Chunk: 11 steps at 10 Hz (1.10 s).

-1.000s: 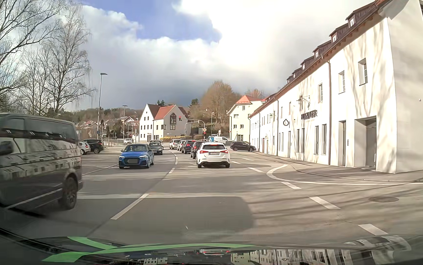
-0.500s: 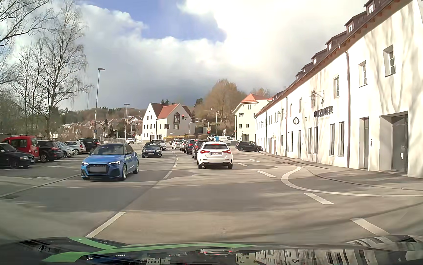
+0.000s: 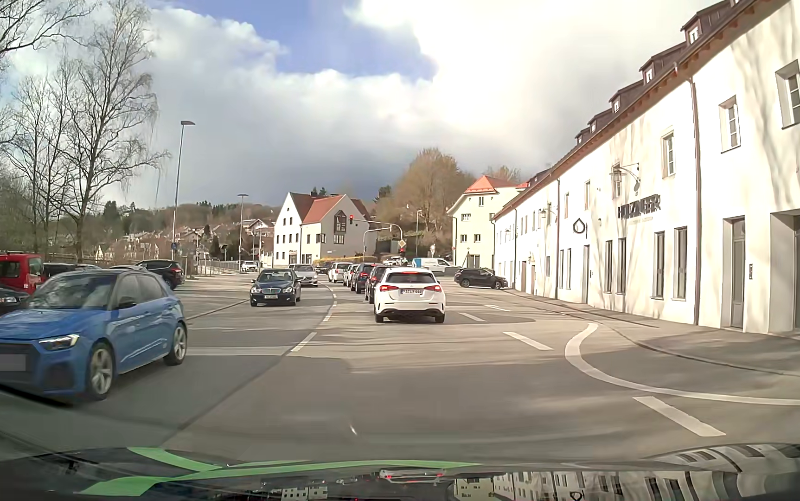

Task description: Follow the waypoints while adhering to traffic rules and regulations

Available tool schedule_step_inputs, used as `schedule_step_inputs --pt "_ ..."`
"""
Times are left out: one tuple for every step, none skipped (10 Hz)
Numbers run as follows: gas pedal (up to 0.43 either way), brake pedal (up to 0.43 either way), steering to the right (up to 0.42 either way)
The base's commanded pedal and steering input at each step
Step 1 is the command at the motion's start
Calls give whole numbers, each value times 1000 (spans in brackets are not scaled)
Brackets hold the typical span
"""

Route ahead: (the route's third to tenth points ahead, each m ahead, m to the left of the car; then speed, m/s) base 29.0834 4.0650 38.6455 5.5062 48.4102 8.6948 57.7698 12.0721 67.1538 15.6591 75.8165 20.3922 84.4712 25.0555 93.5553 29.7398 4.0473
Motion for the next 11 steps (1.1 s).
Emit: schedule_step_inputs --pt "0 165 -26" --pt "0 165 -26" --pt "0 165 -26" --pt "0 165 -26" --pt "0 165 -26" --pt "0 165 -26" --pt "0 165 -26" --pt "0 165 -26" --pt "0 159 -26" --pt "0 152 -26" --pt "0 146 -26"
